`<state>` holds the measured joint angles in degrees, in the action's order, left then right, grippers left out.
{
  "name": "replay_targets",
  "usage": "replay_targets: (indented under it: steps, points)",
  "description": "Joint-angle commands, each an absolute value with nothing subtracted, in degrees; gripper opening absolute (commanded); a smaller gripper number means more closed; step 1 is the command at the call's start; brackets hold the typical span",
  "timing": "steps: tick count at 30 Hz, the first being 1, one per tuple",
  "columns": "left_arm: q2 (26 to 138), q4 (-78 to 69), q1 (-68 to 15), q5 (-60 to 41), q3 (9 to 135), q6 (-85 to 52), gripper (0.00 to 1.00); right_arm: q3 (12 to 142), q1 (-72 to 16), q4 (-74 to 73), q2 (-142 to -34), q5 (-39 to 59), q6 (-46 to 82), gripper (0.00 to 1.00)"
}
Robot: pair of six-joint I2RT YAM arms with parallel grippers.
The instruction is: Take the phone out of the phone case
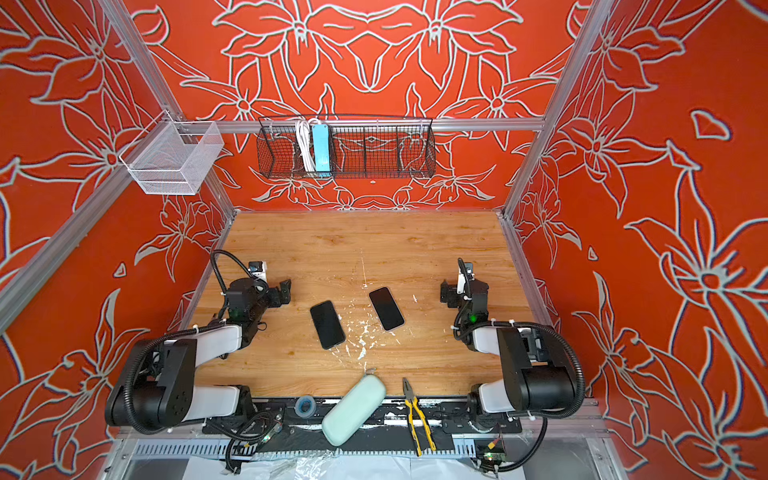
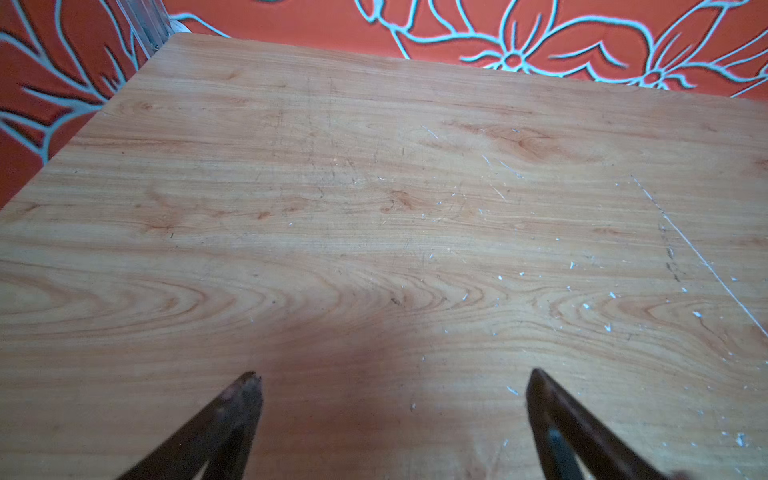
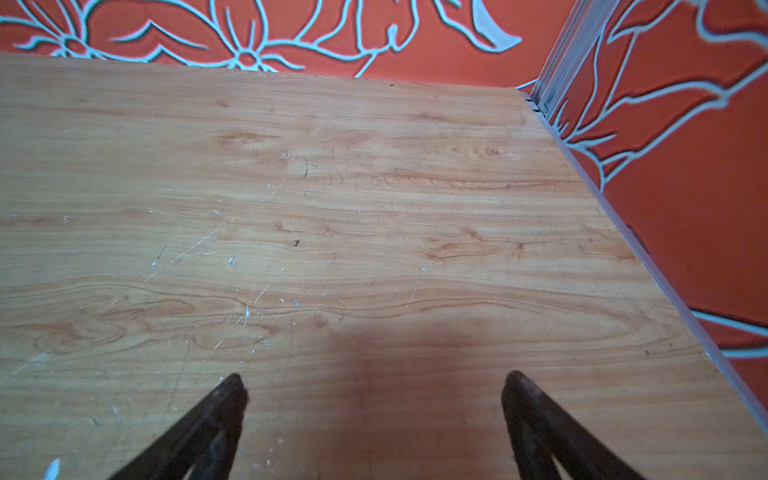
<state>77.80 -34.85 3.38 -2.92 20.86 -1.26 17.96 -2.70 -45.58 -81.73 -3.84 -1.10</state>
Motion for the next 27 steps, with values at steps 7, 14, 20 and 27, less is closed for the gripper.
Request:
replay_targets:
  steps: [7,14,20,27]
  points:
    - [78.2,-35.8,3.5,-3.5,20.5,-0.5,0.97,18.8,-2.6,-45.3,-81.1,-3.5,-1.6,0.97]
    - [78.2,-35.8,3.6,-3.5,20.5,-0.5,0.97,18.8,-2.6,-45.3,-81.1,-3.5,-1.6,0.98]
    - [78.3,-35.8,3.6,-3.5,20.5,-0.5,0.97,18.7,-2.6,-45.3,-81.1,-3.6,-1.6,0.97]
    - [77.4,-34.3,3.6,-2.0,21.3,-1.1,0.97,18.9,-2.5,-45.2,-81.2,-3.4,-1.5,0.98]
